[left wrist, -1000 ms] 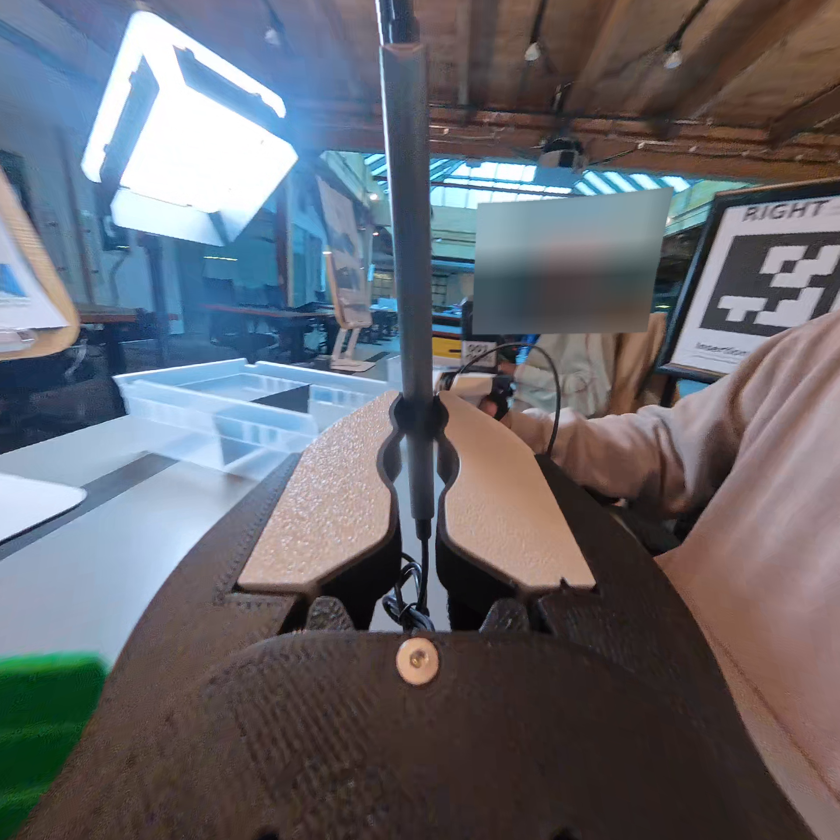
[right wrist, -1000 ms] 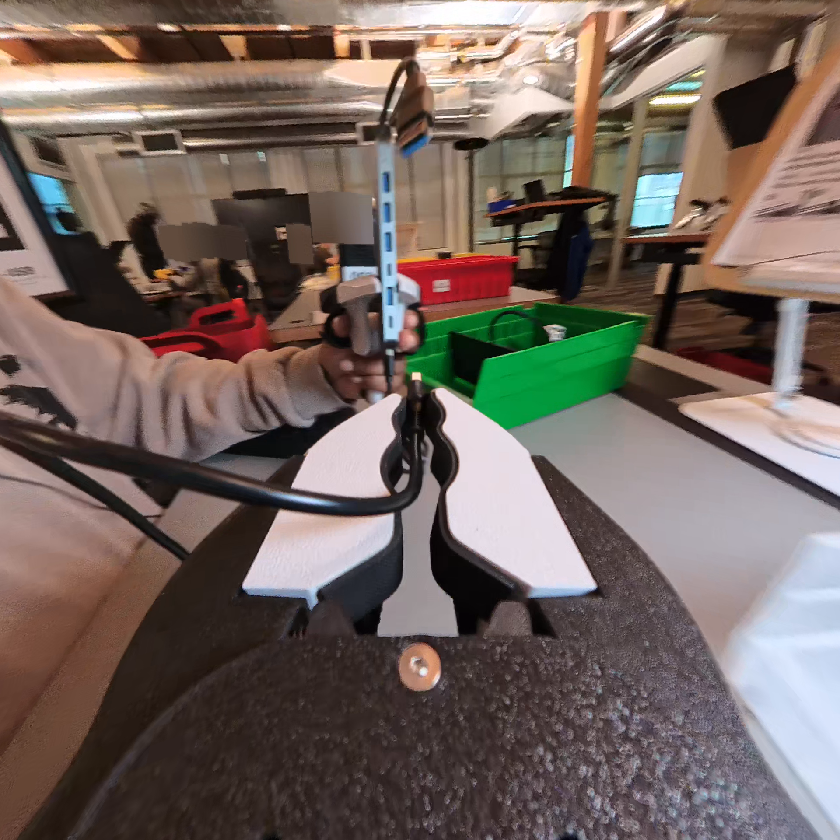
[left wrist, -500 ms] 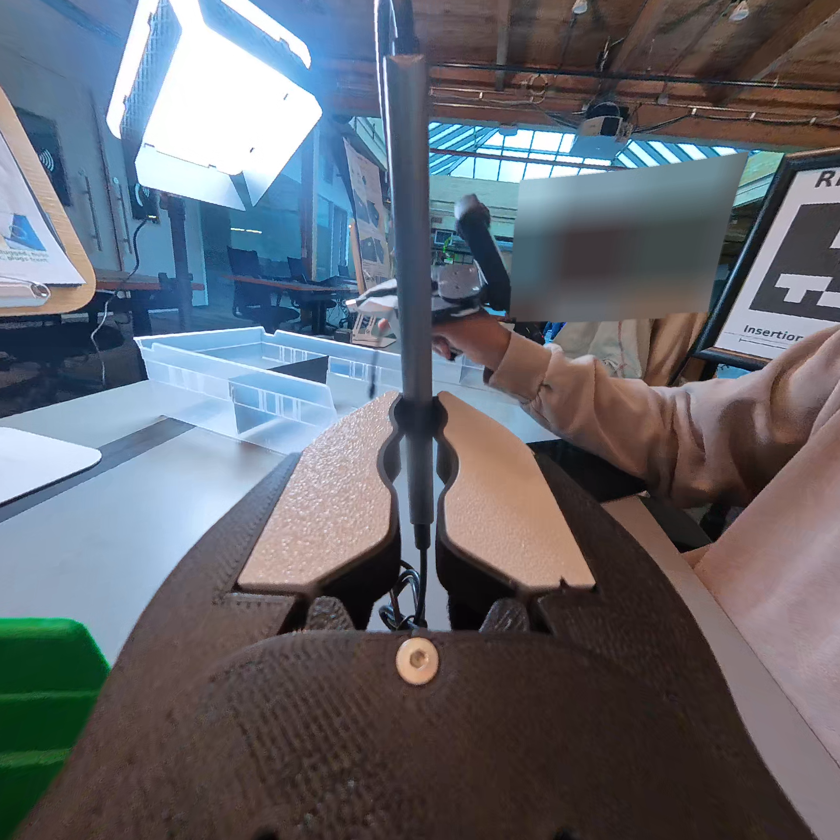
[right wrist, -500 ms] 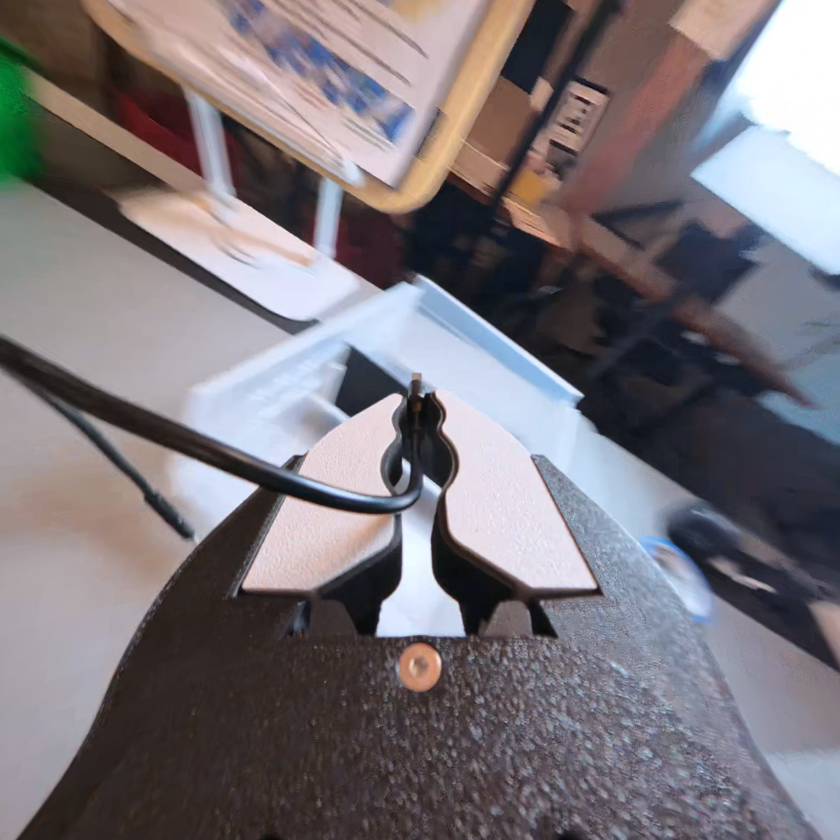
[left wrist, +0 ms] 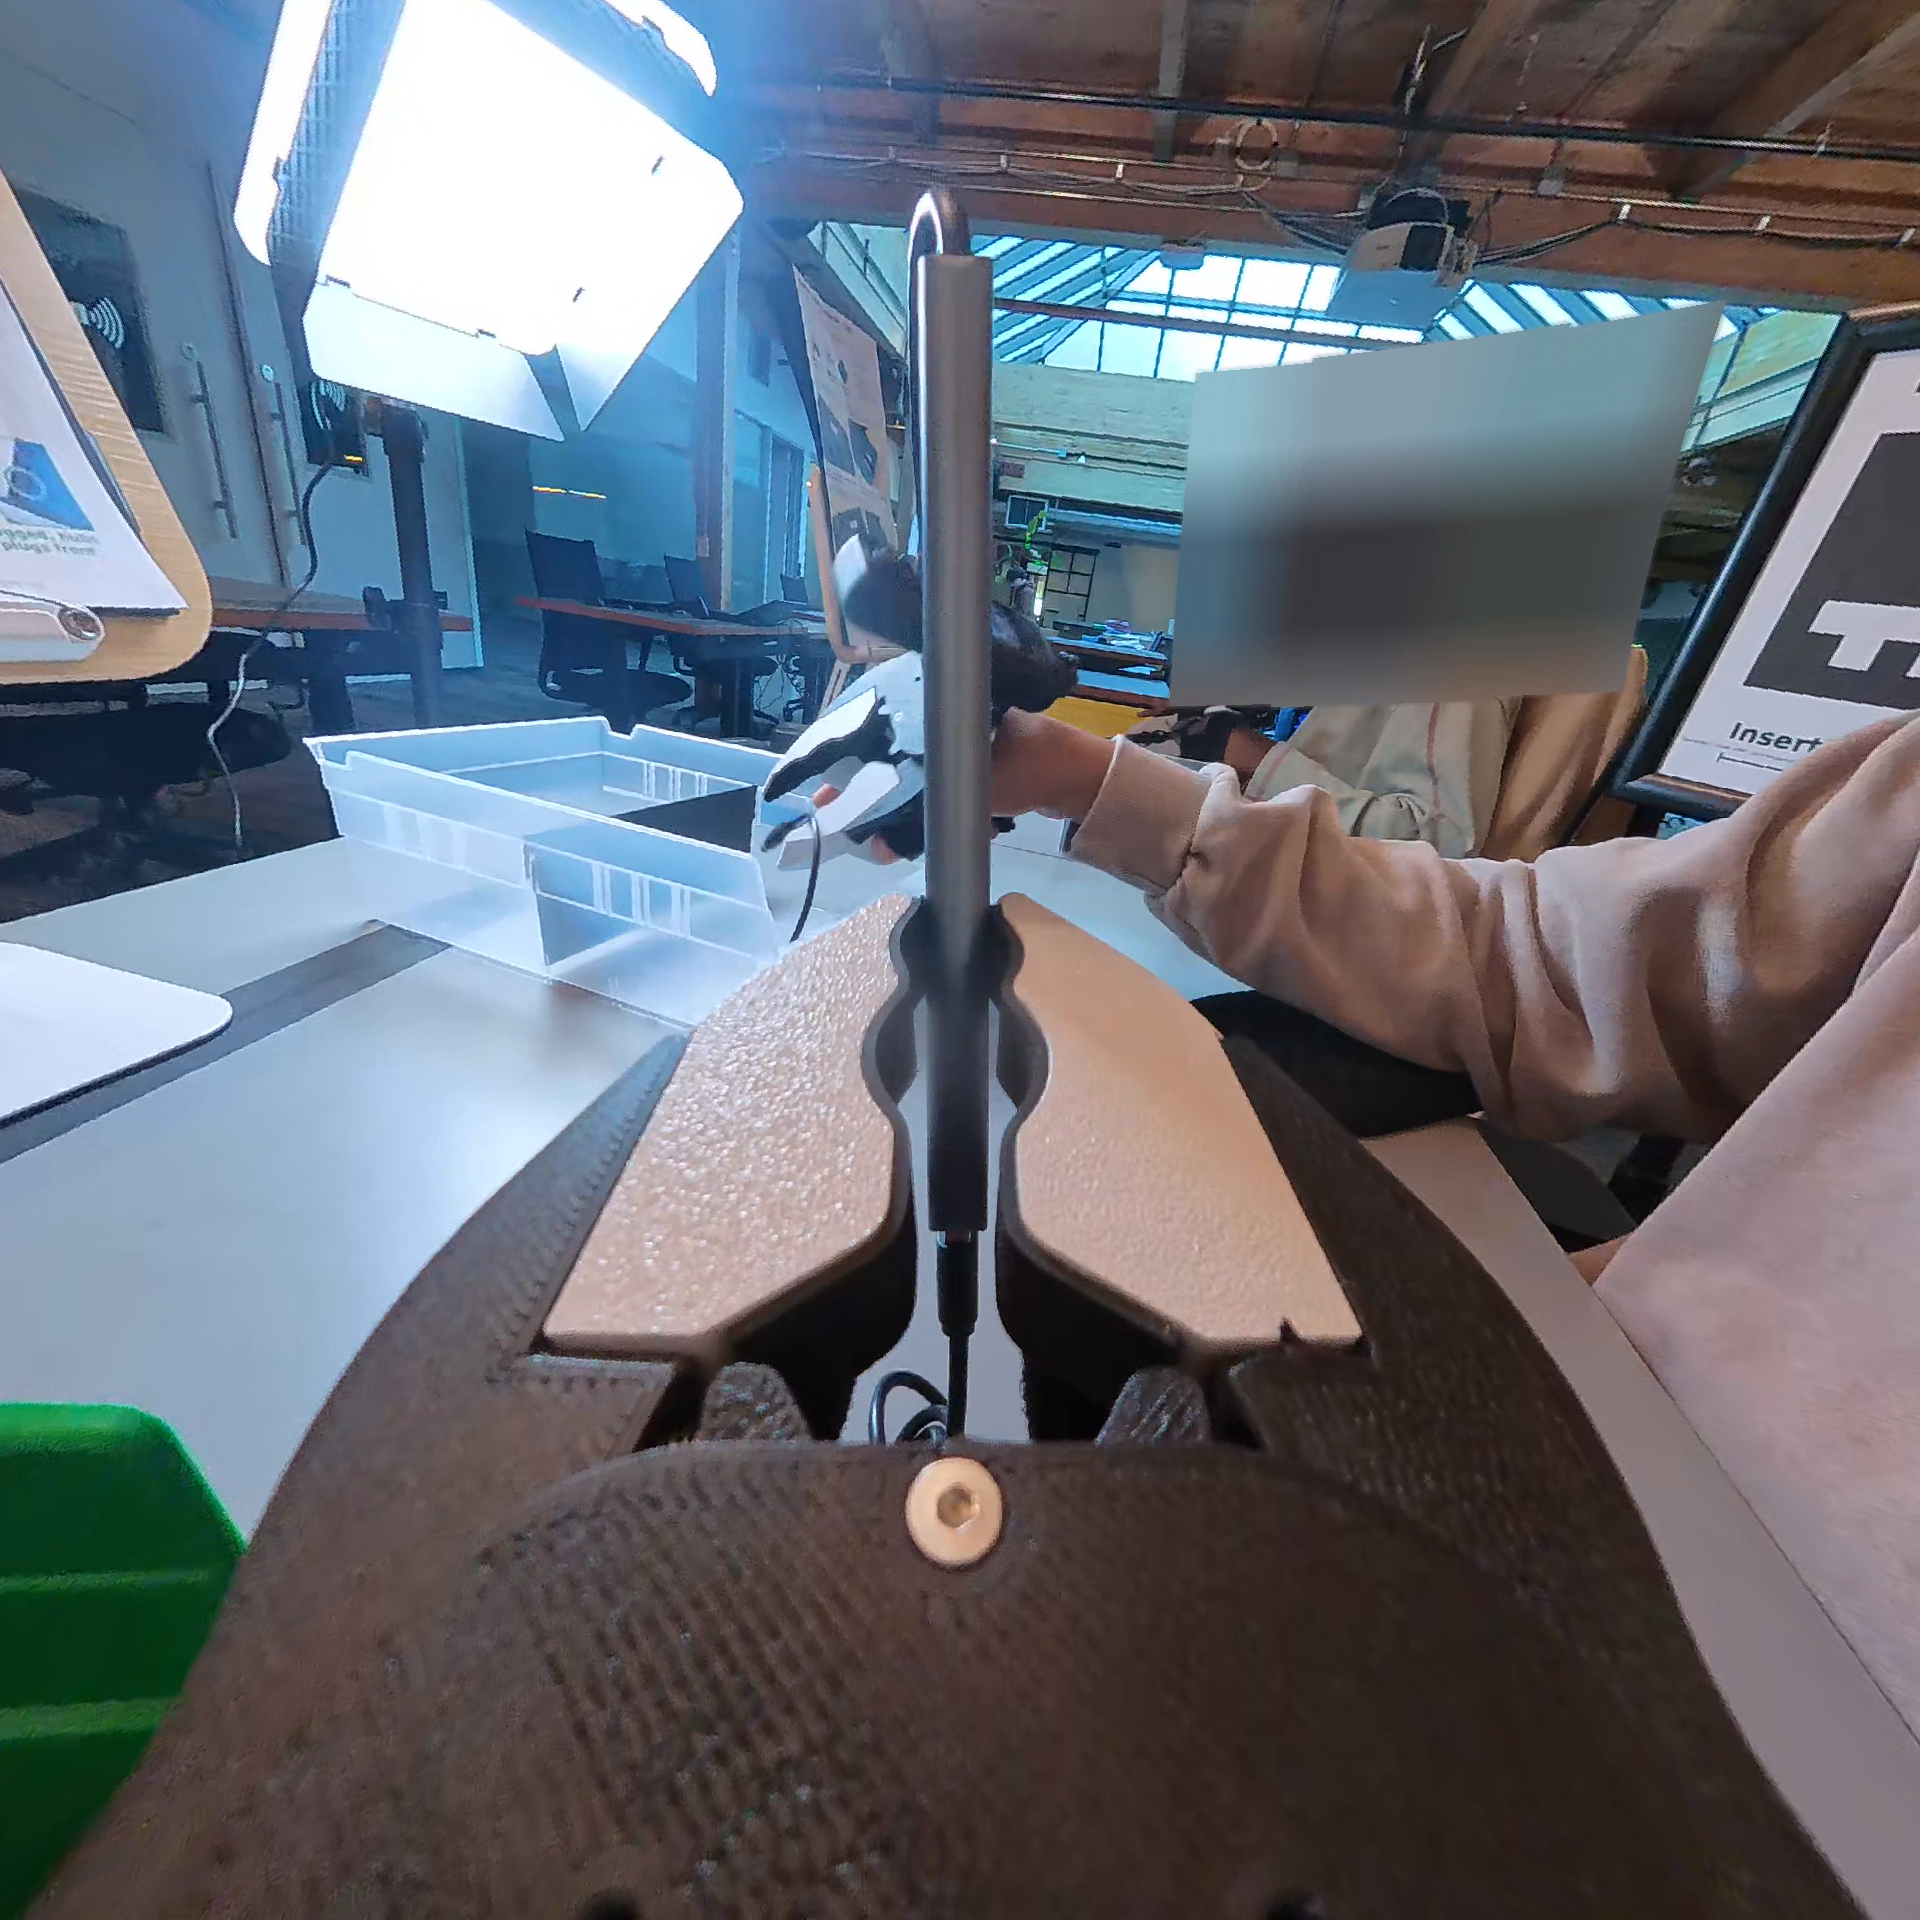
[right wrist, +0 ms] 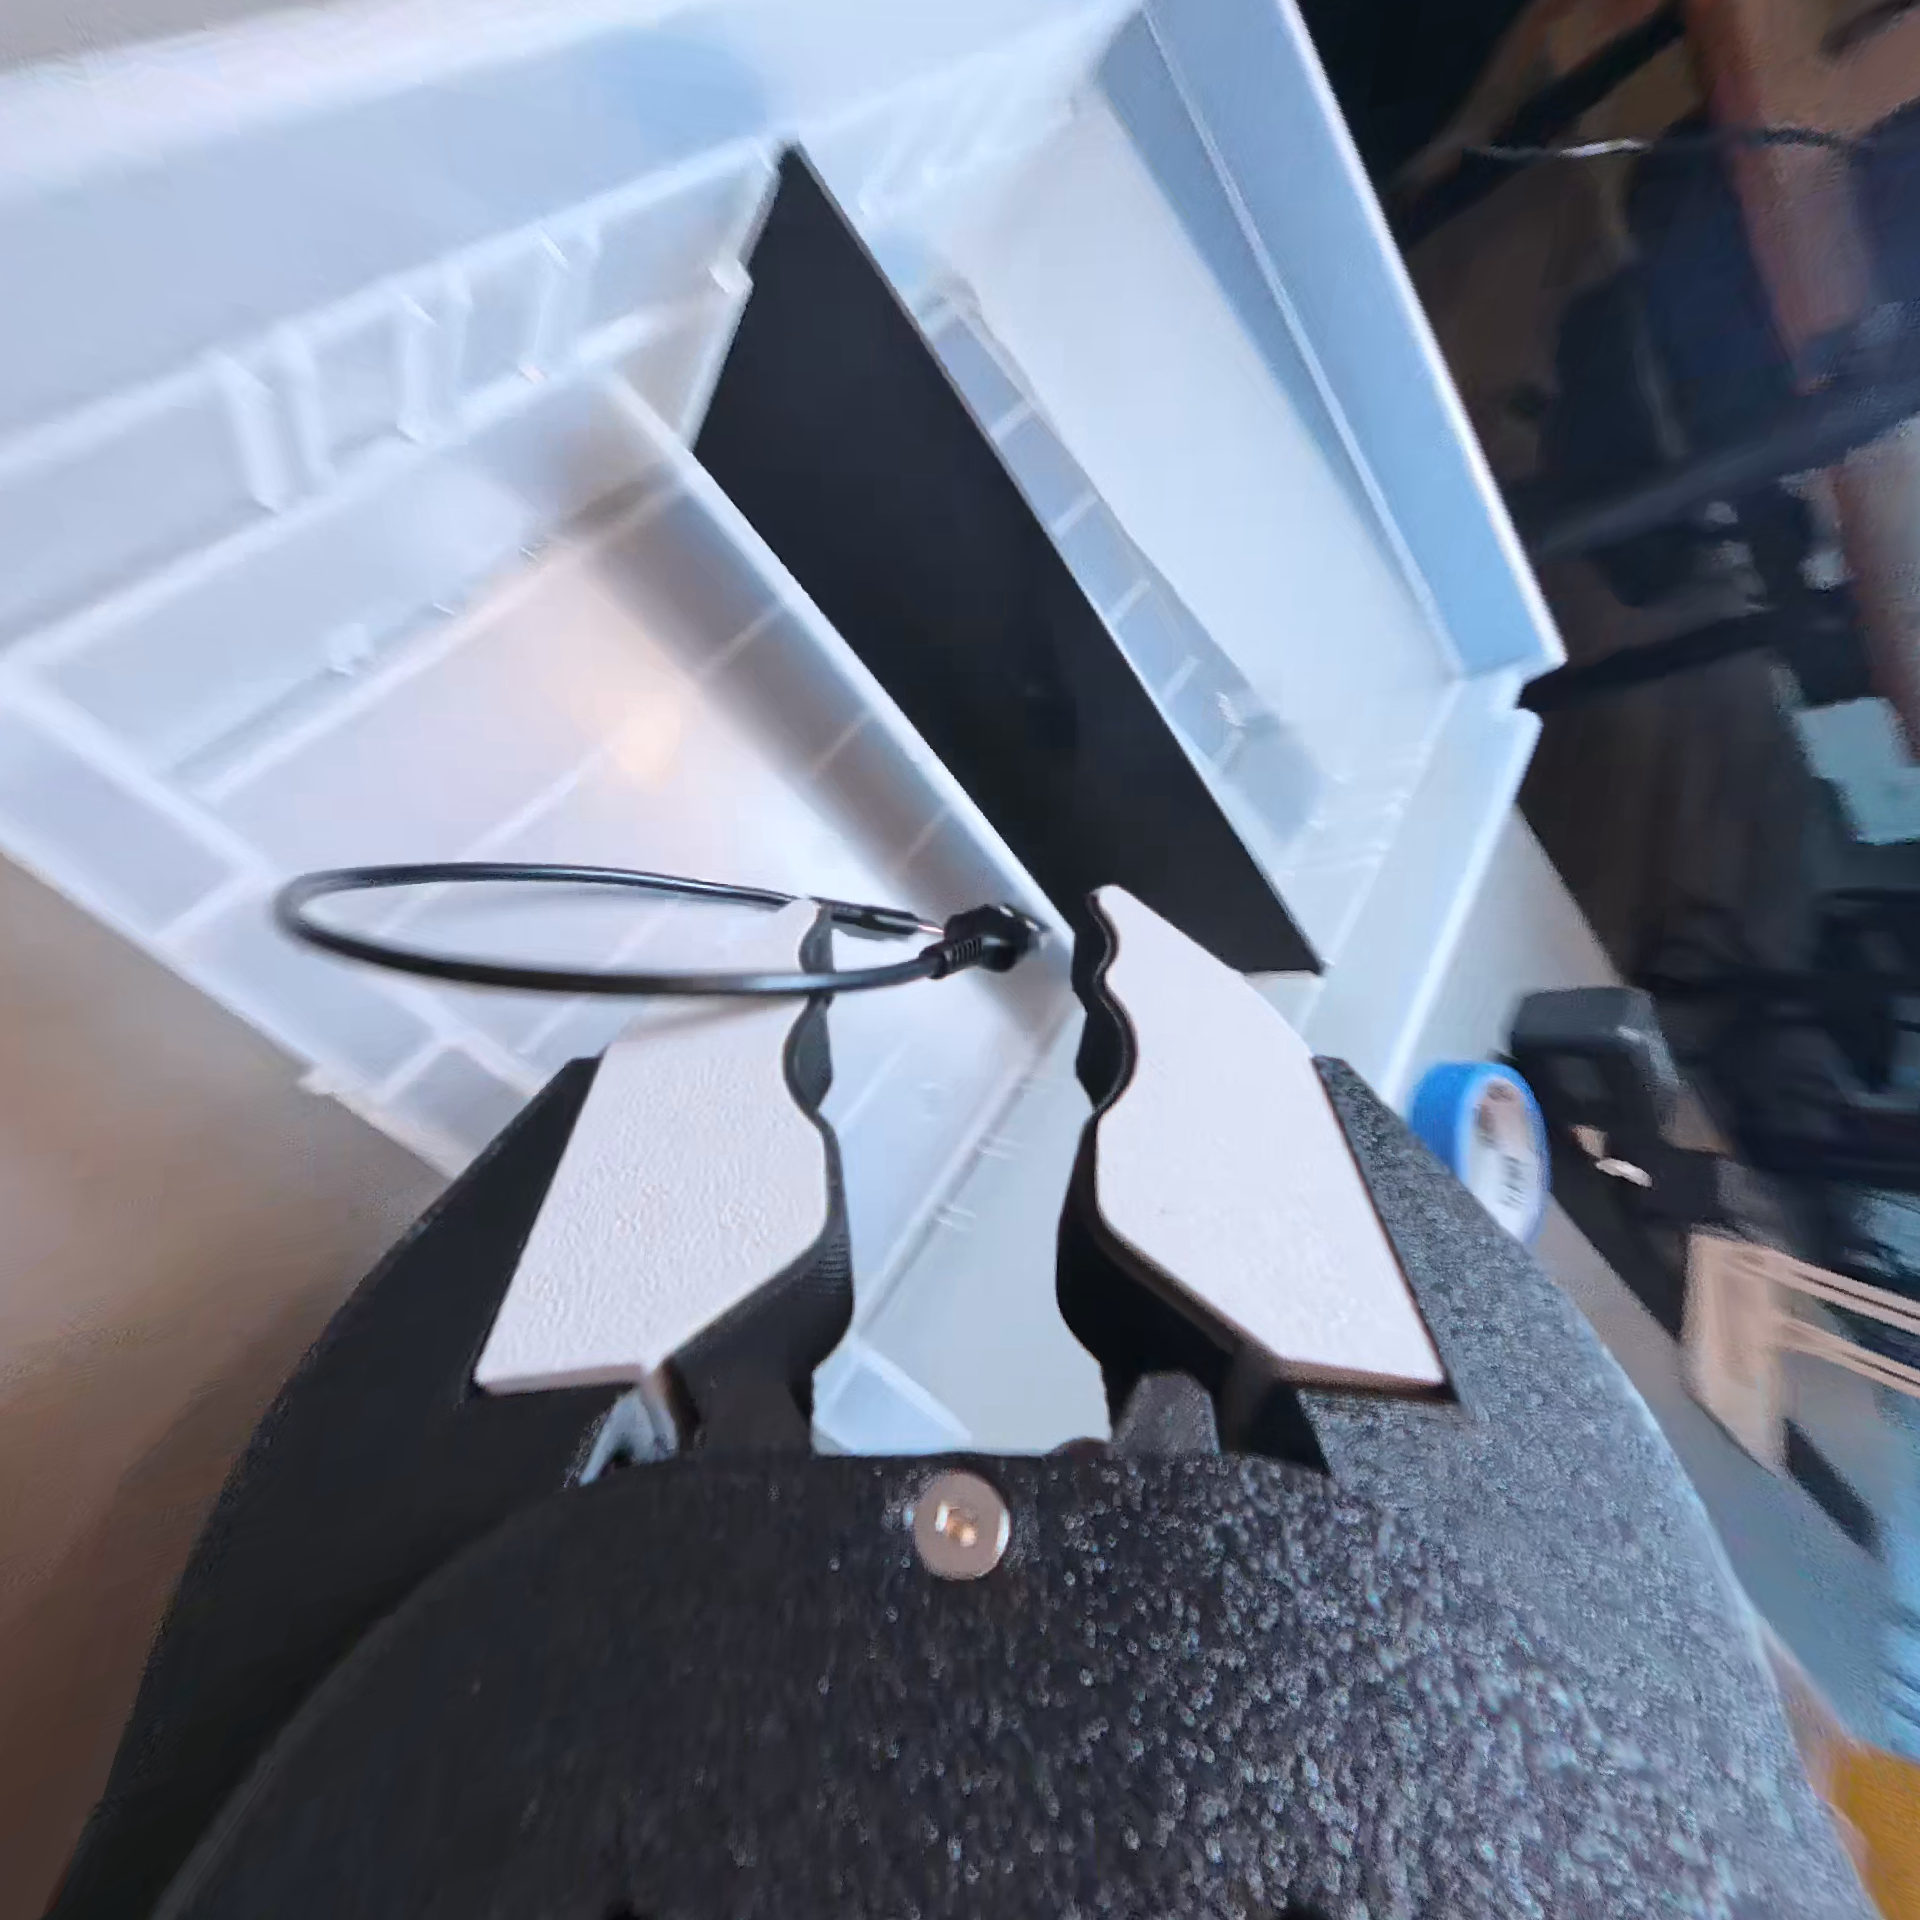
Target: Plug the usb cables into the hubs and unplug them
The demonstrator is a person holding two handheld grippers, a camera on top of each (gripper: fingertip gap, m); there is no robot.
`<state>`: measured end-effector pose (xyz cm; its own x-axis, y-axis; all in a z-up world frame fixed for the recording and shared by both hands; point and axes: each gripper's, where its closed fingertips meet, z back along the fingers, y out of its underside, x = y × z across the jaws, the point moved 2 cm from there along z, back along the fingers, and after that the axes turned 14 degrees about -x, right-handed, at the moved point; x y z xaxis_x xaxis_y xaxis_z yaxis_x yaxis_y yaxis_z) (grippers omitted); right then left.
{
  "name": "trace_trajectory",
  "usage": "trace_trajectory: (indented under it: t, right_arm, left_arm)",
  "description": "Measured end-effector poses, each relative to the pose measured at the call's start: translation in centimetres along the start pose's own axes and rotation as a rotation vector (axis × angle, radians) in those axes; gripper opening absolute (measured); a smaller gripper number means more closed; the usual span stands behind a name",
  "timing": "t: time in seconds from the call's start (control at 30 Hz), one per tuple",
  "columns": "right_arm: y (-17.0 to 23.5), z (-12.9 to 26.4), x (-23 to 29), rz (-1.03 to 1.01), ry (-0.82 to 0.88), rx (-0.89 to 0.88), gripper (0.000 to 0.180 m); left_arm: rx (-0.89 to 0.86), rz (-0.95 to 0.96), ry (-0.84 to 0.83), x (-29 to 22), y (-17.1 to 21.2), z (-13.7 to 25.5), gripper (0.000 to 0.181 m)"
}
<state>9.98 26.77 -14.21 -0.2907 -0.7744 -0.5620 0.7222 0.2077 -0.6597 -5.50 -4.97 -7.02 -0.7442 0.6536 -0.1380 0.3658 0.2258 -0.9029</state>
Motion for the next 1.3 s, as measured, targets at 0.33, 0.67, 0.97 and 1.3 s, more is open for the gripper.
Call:
trace_trajectory:
  t: [0.33, 0.67, 0.97, 1.3]
  right_arm:
    - [-7.4, 7.6, 1.8, -0.255, -0.387, -0.497, 0.065]
    - [-14.1, 12.3, 19.3, -0.226, -1.056, -0.782, 0.053]
    - [-17.0, 11.7, 28.5, -0.419, -1.142, -0.824, 0.018]
    - [-16.4, 13.5, 20.8, -0.262, -1.032, -0.972, 0.002]
  left_arm:
    - [-0.036, 0.039, -0.038, 0.5, 0.0, -0.1, 0.011]
    - [-0.223, 0.169, -0.023, 0.3, -2.4, 0.1, 0.011]
    - [-0.356, 0.246, 0.008, -0.5, -3.4, -0.2, 0.01]
    - [-0.227, 0.114, -0.093, 1.7, -3.2, 1.0, 0.018]
